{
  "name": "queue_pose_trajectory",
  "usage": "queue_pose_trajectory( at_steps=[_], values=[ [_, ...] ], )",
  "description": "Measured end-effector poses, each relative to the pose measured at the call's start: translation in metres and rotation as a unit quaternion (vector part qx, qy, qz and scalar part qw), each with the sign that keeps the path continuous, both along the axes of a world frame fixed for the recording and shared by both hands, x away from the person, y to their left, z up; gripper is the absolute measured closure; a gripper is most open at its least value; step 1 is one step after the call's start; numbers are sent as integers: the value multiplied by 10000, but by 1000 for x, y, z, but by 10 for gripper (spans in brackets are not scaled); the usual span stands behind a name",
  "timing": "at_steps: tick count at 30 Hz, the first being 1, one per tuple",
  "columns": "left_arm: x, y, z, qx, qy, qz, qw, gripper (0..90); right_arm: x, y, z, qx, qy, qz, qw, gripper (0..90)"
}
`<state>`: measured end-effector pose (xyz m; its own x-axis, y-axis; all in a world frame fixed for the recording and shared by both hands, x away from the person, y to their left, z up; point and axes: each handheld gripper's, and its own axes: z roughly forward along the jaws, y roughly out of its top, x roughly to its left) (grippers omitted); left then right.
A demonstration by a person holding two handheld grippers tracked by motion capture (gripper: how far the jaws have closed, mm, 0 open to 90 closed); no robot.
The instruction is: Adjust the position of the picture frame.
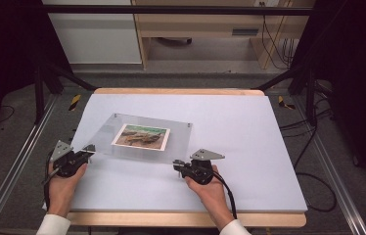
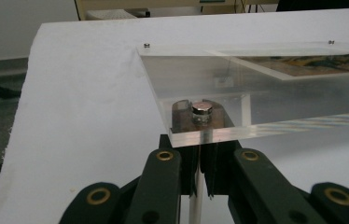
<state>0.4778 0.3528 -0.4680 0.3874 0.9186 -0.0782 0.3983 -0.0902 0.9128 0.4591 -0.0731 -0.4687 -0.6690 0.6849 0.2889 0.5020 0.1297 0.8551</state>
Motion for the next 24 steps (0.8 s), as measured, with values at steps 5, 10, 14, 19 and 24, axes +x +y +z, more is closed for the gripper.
queue_pose_trajectory(
  at_steps=[5, 10, 14, 19, 24],
  values=[
    [0, -1, 3, -93, 48, 75, 9999, 838, -2, 1, 0, 7, -85, -73, 9999, 837],
    [-2, -2, 7, -221, 92, 99, 9997, 837, -1, 3, 0, 38, -319, -242, 9992, 838],
    [-3, -3, 9, -272, 118, 79, 9995, 836, 2, 4, 1, 126, -305, -339, 9989, 837],
    [-3, -3, 8, -232, 150, 63, 9996, 836, 3, 5, 0, 103, -306, -326, 9989, 844],
    [-3, -3, 8, -155, 154, 38, 9998, 836, 3, 5, 0, 94, -302, -318, 9990, 845]
  ],
)
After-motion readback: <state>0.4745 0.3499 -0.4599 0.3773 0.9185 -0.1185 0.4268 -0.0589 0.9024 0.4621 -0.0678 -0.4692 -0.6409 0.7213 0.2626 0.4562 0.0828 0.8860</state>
